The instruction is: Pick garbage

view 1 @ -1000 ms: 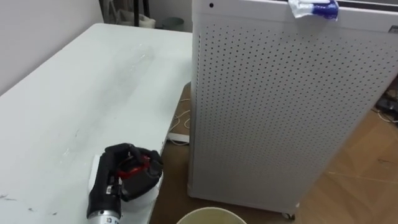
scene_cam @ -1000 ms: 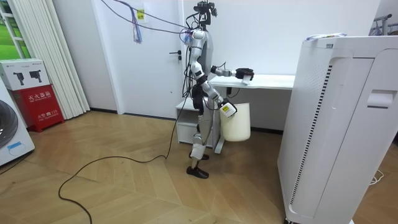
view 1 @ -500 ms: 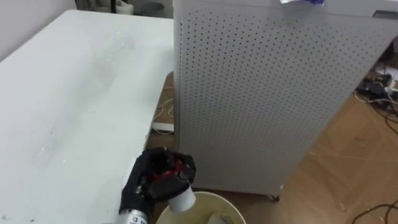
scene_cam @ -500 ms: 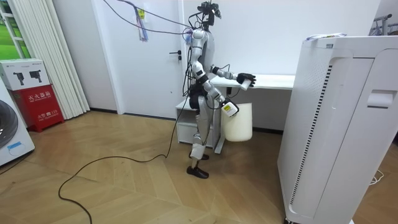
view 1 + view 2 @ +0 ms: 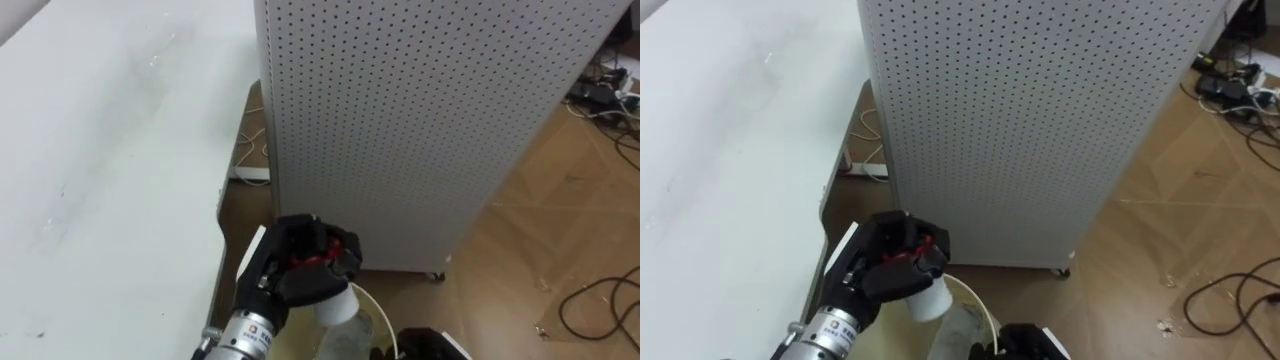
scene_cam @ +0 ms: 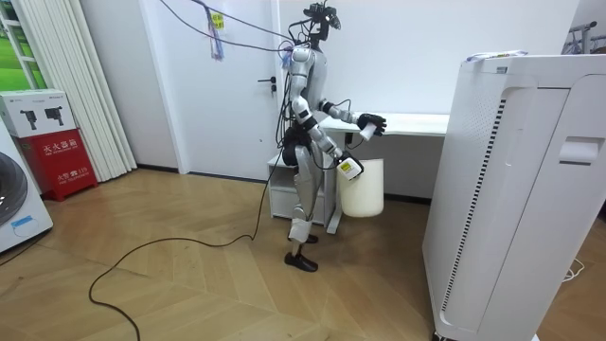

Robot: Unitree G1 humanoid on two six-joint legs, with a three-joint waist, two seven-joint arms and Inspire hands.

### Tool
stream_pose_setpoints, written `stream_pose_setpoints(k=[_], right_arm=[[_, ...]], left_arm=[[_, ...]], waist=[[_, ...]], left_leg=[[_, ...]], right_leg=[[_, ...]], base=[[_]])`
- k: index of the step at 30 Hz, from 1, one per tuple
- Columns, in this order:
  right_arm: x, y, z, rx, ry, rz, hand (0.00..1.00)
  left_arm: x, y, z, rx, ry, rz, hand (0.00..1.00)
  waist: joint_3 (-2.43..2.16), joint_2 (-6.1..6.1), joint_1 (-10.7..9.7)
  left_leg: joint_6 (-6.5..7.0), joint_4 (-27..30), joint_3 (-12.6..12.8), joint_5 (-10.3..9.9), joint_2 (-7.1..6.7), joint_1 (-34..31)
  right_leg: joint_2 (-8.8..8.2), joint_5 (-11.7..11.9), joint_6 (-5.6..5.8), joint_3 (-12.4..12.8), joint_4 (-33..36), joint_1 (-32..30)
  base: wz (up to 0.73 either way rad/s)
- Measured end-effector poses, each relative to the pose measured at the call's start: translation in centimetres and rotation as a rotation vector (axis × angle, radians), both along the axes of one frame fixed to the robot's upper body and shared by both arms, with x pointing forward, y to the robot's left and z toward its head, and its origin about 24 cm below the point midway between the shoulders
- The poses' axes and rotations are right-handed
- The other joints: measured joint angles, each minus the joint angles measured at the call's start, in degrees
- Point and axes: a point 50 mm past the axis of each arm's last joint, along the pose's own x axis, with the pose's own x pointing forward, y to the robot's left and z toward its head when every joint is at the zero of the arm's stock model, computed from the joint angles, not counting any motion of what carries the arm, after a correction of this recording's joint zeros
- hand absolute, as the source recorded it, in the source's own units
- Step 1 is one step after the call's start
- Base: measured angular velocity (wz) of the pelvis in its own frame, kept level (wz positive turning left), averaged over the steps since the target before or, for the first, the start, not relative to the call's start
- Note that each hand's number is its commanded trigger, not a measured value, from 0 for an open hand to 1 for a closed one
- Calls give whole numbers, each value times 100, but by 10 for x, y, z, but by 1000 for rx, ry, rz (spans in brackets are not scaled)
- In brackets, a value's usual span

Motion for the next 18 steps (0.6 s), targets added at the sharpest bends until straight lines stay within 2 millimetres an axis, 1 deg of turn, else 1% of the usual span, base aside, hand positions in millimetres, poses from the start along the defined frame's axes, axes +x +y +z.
stream_pose_setpoints(k=[5,7,13,15,18], right_arm=[[1,-1,1,-3,-9,0,100],[1,-1,1,-2,-12,0,100],[0,-1,0,-7,-4,3,100],[-1,-3,-1,-20,0,-3,100],[-1,-6,-1,-27,1,1,100]], left_arm=[[-2,-4,0,0,-3,-36,0],[-2,-4,0,2,-3,-39,0],[-2,-4,-1,4,-3,-42,0],[-3,-5,-1,6,-1,-46,0],[-3,-5,-2,9,-1,-49,0]], waist=[[-7,11,-9],[-16,28,-1],[-10,48,16],[-8,80,19],[-10,83,6]], left_leg=[[0,47,47,0,7,3],[0,45,46,0,8,8],[0,38,92,0,24,120],[0,32,112,0,23,130],[0,31,121,0,36,142]], right_leg=[[4,0,0,-12,-15,15],[-8,0,0,-17,-11,20],[-3,8,-14,-21,-14,116],[-10,12,-17,-21,5,109],[4,28,-30,-14,11,109]], base=[[-3],[0],[0],[-4],[-5]])
